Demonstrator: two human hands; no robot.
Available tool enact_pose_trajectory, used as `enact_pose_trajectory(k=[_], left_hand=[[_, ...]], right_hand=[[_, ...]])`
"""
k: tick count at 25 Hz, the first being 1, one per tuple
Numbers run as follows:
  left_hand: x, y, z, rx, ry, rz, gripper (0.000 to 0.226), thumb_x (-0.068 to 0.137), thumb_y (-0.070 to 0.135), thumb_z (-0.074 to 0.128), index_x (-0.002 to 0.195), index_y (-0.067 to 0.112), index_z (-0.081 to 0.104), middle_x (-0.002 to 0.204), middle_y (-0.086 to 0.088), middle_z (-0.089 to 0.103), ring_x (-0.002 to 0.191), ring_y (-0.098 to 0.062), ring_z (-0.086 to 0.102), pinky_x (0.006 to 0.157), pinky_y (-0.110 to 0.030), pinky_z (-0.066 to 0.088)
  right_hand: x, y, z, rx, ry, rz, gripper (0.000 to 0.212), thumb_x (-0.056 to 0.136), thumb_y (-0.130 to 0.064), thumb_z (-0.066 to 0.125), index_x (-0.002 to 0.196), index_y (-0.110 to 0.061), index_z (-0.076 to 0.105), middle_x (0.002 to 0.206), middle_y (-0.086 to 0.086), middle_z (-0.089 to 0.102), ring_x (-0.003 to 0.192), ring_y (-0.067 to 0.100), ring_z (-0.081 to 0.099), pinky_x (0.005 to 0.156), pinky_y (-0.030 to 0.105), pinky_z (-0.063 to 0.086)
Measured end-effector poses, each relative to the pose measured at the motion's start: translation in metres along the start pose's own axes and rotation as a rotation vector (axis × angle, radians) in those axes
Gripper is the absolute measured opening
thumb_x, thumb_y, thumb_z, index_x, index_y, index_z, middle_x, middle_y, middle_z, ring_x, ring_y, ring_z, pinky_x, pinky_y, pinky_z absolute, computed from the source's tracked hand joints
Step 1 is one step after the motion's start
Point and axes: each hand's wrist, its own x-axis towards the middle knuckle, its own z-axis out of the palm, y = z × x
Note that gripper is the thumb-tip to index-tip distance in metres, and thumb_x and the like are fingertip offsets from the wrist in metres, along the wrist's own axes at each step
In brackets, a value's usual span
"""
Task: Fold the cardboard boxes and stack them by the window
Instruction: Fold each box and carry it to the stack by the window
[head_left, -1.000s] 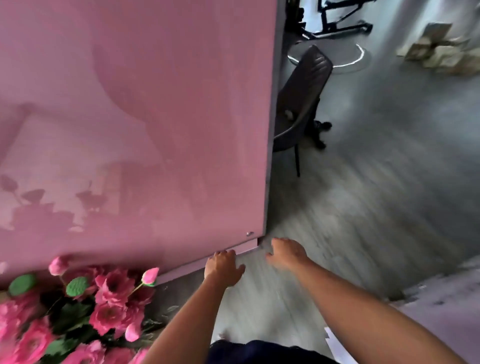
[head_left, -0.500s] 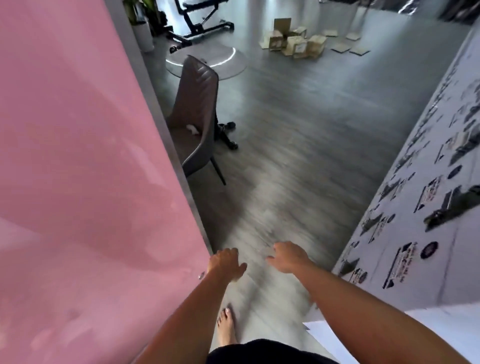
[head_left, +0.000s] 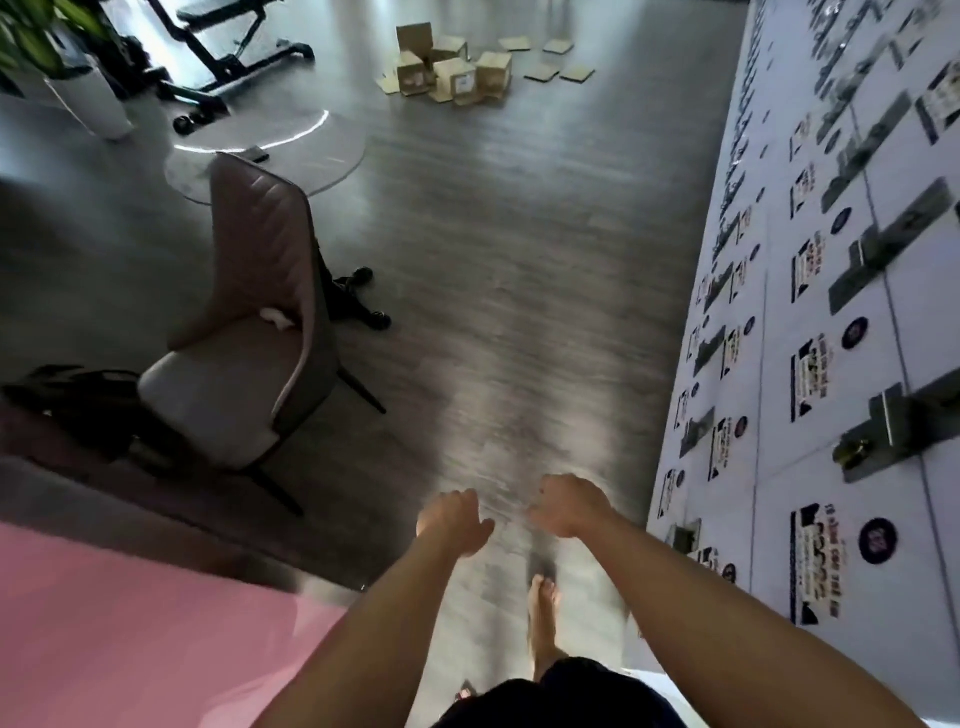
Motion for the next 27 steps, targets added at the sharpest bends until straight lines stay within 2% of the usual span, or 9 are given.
enact_pose_trajectory(k=[3,8,16,21,27], left_hand=[[0.048,0.015,-0.027,0.012,0.008,0.033,0.053,0.099,0.053,0.047,0.137,0.015,0.05,0.134,-0.008,0.058,0.123,-0.026,0.055,0.097,-0.038,0.049],[0.132,0.022,-0.087,-0.009,0.025,-0.058,0.053,0.098,0.053,0.046,0.135,0.016,0.051,0.132,-0.007,0.058,0.12,-0.026,0.056,0.096,-0.039,0.05],[0.253,0.005,-0.187,-0.115,0.054,-0.2,0.048,0.095,0.048,0.052,0.13,0.016,0.057,0.131,-0.009,0.061,0.122,-0.028,0.056,0.099,-0.038,0.048],[0.348,-0.027,-0.239,-0.115,0.044,-0.168,0.042,0.093,0.045,0.051,0.122,0.018,0.063,0.123,-0.007,0.066,0.114,-0.029,0.061,0.093,-0.036,0.051],[0.501,-0.054,-0.375,-0.028,0.031,-0.117,0.045,0.094,0.048,0.051,0.126,0.016,0.056,0.127,-0.007,0.061,0.117,-0.027,0.057,0.094,-0.038,0.048]], right_hand=[[0.047,0.011,-0.027,-0.012,-0.017,0.004,0.039,0.093,-0.042,0.052,0.119,-0.016,0.065,0.123,0.009,0.066,0.109,0.03,0.063,0.076,0.03,0.044],[0.136,0.02,-0.091,-0.044,-0.045,-0.046,0.045,0.094,-0.045,0.052,0.127,-0.015,0.059,0.129,0.009,0.061,0.114,0.03,0.06,0.087,0.034,0.048],[0.288,0.01,-0.192,-0.086,-0.073,-0.12,0.044,0.096,-0.048,0.053,0.127,-0.017,0.057,0.126,0.007,0.062,0.109,0.028,0.061,0.077,0.032,0.045],[0.396,-0.02,-0.251,-0.107,-0.071,-0.106,0.05,0.094,-0.051,0.054,0.13,-0.016,0.057,0.132,0.01,0.06,0.117,0.03,0.059,0.089,0.036,0.049],[0.517,-0.062,-0.37,-0.05,-0.022,-0.048,0.053,0.096,-0.051,0.051,0.134,-0.014,0.054,0.134,0.012,0.059,0.118,0.031,0.058,0.092,0.037,0.049]])
